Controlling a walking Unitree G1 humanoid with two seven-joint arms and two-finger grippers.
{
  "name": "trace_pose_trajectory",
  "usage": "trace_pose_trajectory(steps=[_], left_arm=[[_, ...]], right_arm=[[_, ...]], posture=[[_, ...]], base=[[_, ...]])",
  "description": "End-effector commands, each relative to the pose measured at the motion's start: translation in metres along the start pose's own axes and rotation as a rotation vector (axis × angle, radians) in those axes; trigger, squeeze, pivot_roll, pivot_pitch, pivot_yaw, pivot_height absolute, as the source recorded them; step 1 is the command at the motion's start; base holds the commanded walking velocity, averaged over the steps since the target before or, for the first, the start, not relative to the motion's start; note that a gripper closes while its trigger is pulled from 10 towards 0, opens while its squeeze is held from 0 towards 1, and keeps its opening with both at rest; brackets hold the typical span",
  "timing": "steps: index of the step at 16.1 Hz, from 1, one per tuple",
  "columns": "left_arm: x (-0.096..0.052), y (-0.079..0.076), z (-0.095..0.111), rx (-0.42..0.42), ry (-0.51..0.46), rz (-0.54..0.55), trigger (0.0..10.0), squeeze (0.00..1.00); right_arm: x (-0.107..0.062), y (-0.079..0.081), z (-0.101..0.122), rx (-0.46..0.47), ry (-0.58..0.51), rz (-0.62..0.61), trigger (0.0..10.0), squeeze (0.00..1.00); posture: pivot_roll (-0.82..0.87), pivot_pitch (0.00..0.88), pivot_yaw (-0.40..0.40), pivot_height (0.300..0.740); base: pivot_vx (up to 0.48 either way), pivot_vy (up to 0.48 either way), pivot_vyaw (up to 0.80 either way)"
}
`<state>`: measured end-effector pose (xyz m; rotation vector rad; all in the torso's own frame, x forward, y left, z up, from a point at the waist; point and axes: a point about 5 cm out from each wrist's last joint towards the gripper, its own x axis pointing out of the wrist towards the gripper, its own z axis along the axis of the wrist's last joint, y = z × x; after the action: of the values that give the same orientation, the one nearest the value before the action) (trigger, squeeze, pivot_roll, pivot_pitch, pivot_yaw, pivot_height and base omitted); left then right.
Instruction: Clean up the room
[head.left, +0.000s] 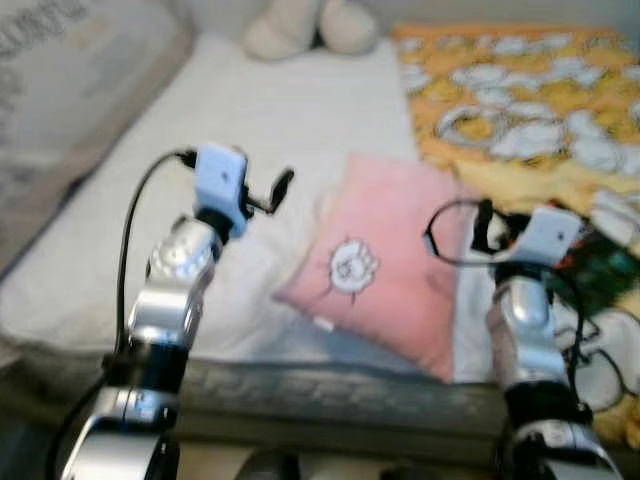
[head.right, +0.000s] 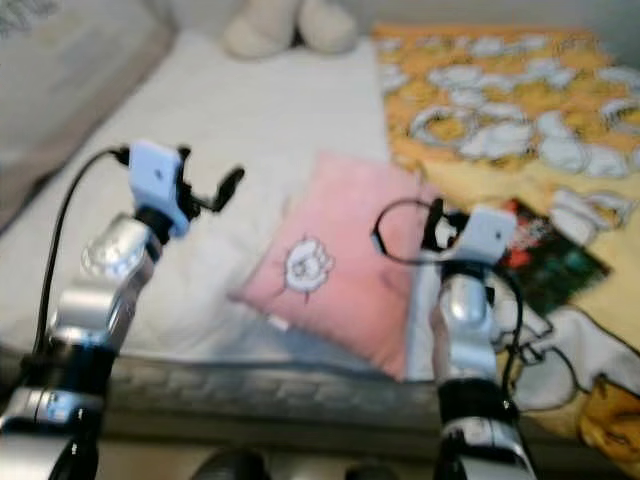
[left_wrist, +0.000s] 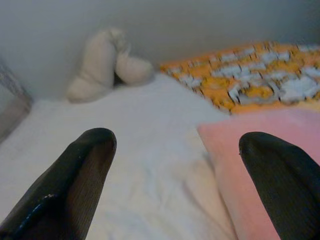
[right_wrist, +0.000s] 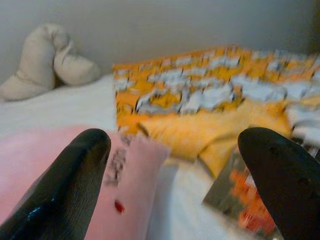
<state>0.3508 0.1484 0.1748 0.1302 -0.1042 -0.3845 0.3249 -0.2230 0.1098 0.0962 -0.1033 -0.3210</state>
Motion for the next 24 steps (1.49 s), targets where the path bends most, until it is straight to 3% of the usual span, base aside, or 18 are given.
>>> trace_pose_trajectory(steps=[1,3,5,7,9,11,15,16,18,21,24], left_arm=[[0.003,-0.001,-0.005,-0.024,0.044,-0.037,10.0,0.0],[0.01,0.003,-0.013,-0.065,0.133,-0.097,10.0,0.0],[0.02,0.015,-0.015,-0.203,0.186,-0.099,10.0,0.0],[0.022,0.021,-0.019,-0.265,0.22,-0.084,10.0,0.0],[0.024,0.027,-0.021,-0.391,0.251,-0.076,10.0,0.0],[0.025,0.028,-0.027,-0.469,0.283,-0.068,10.0,0.0],[0.023,0.004,-0.049,-0.473,0.328,-0.115,10.0,0.0],[0.021,-0.012,-0.061,-0.482,0.348,-0.151,10.0,0.0],[0.019,-0.025,-0.072,-0.478,0.381,-0.173,10.0,0.0],[0.017,-0.036,-0.08,-0.463,0.414,-0.198,10.0,0.0],[0.019,-0.048,-0.083,-0.508,0.422,-0.241,10.0,0.0]], right_arm=[[0.003,-0.005,-0.001,0.035,0.028,-0.018,10.0,0.0],[0.005,-0.01,-0.01,0.106,0.103,-0.027,10.0,0.0],[0.003,-0.026,-0.019,0.2,0.198,-0.054,10.0,0.0],[0.001,-0.035,-0.023,0.236,0.249,-0.025,10.0,0.0],[-0.007,-0.049,-0.029,0.306,0.356,0.052,10.0,0.0],[-0.011,-0.057,-0.034,0.302,0.409,0.11,10.0,0.0],[-0.016,-0.04,-0.043,0.348,0.453,0.191,10.0,0.0],[-0.021,-0.027,-0.048,0.421,0.48,0.243,10.0,0.0],[-0.027,-0.017,-0.055,0.487,0.525,0.279,10.0,0.0],[-0.032,-0.008,-0.062,0.513,0.554,0.3,10.0,0.0],[-0.035,-0.006,-0.065,0.529,0.577,0.31,10.0,0.0]], posture=[[-0.03,0.0,0.063,0.706],[-0.04,0.0,0.07,0.706],[-0.05,0.0,0.073,0.706],[-0.05,0.0,0.071,0.706],[-0.05,0.0,0.067,0.706],[-0.08,0.0,0.066,0.706],[-0.08,0.0,0.066,0.706],[-0.08,0.0,0.062,0.706],[-0.08,0.0,0.059,0.706],[-0.08,0.0,0.058,0.706],[-0.08,0.0,0.061,0.706]], base=[[0.0,0.0,0.0],[0.0,0.0,0.0],[0.0,0.0,0.0],[0.0,0.0,0.0],[0.0,0.0,0.0],[0.0,0.0,0.0],[0.0,0.0,0.0],[0.0,0.0,0.0],[0.0,0.0,0.0],[0.0,0.0,0.0],[0.0,0.0,0.0]])
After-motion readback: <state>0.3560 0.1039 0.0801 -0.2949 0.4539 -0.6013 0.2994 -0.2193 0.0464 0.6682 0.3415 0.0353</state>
